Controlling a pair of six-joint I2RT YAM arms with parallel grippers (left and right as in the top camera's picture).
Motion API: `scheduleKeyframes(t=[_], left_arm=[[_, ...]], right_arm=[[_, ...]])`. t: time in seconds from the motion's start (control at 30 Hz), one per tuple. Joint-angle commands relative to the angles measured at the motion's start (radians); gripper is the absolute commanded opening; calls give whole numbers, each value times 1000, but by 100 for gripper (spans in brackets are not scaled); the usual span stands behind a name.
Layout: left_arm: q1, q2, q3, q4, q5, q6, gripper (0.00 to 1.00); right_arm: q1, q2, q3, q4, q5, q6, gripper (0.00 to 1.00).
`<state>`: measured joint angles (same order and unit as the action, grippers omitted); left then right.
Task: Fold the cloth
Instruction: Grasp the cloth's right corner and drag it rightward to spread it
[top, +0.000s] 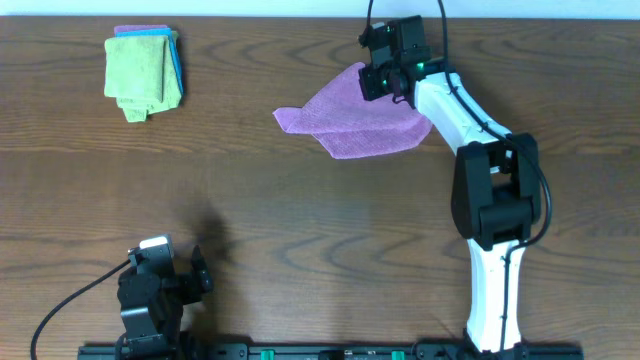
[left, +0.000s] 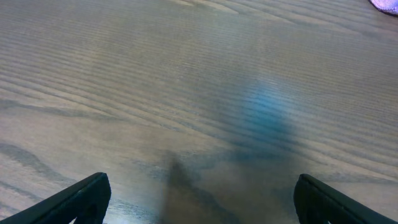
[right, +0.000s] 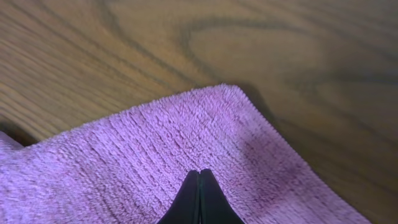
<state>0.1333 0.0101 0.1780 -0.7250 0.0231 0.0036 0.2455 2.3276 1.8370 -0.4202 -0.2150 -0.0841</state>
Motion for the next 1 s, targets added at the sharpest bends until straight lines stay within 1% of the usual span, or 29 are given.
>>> scheduleKeyframes(t=[0.0, 0.5, 0.67, 0.8, 0.97], left_arm=[[-5, -6, -17, -11, 3, -3, 95], [-5, -6, -17, -11, 3, -3, 95], [-5, -6, -17, -11, 3, -3, 96], [-5, -6, -17, -11, 3, -3, 95], [-5, -6, -17, -11, 3, -3, 95]], right_arm=[[5, 23, -3, 13, -29, 9, 1], [-9, 113, -3, 50, 7, 43, 1], [-50, 113, -3, 21, 125, 76, 1], [-112, 113, -3, -24, 156, 131, 1], [-196, 113, -3, -101, 272, 269, 1]])
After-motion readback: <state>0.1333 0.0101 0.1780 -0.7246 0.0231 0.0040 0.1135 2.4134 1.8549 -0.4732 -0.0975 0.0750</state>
